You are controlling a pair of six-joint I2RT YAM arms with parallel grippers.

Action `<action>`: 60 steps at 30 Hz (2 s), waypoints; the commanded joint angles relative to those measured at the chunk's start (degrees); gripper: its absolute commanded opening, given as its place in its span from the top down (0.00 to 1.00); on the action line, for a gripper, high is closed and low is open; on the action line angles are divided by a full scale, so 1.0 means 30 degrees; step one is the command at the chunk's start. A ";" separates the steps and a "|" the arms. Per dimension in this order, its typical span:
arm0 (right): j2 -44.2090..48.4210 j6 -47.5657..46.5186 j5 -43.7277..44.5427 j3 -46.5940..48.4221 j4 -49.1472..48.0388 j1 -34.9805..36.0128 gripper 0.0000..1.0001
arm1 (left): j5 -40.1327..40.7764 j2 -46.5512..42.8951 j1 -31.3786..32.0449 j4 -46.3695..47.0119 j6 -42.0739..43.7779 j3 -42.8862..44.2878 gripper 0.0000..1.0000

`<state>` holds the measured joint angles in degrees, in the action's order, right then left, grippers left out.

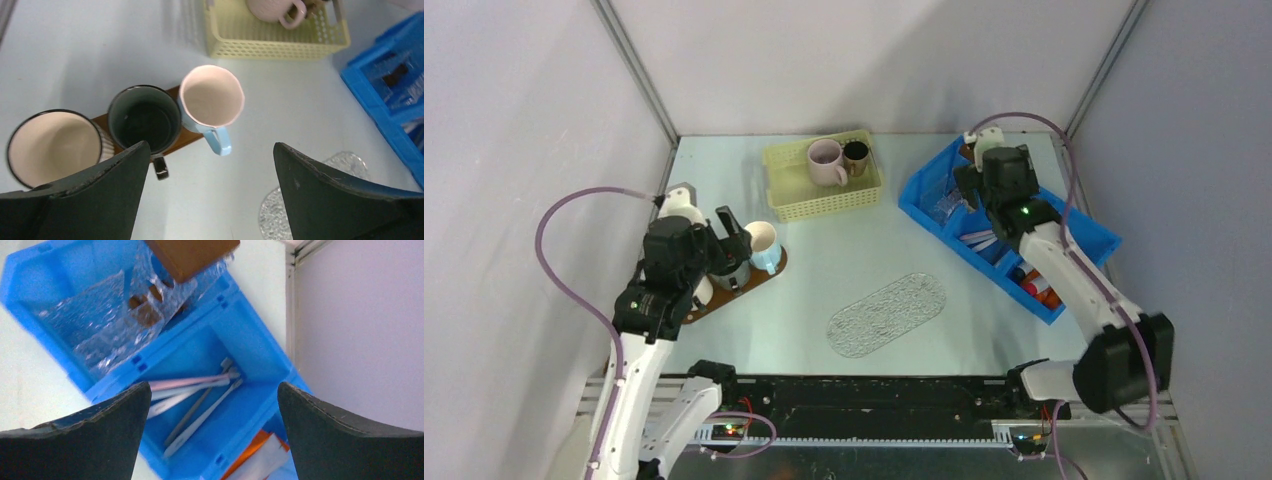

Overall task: Prepare toiletry sets of a toothbrush and toothpaste on the tray
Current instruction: Pick up the toothpaste holder from the storage box.

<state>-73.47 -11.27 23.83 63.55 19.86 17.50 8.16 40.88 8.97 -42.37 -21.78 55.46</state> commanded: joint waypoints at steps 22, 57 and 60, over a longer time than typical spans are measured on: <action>-1.0995 -1.4754 0.2722 0.5038 -1.0536 0.0345 0.06 | -0.0501 0.2695 0.1317 0.1540 -0.1313 -0.0069 0.00; -0.9367 -1.9942 0.2837 0.5389 -1.3807 0.0318 0.92 | -0.0358 0.1583 0.1331 0.1395 -0.0768 0.0095 0.00; -0.8419 -2.0031 0.2911 0.5389 -1.3637 0.0386 0.99 | -0.0456 0.1280 0.1331 0.1395 -0.0790 0.0087 0.00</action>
<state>-105.97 -69.60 32.10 77.25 -17.41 18.22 6.85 46.41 12.64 -39.57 -24.91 54.28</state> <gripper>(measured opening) 0.440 0.996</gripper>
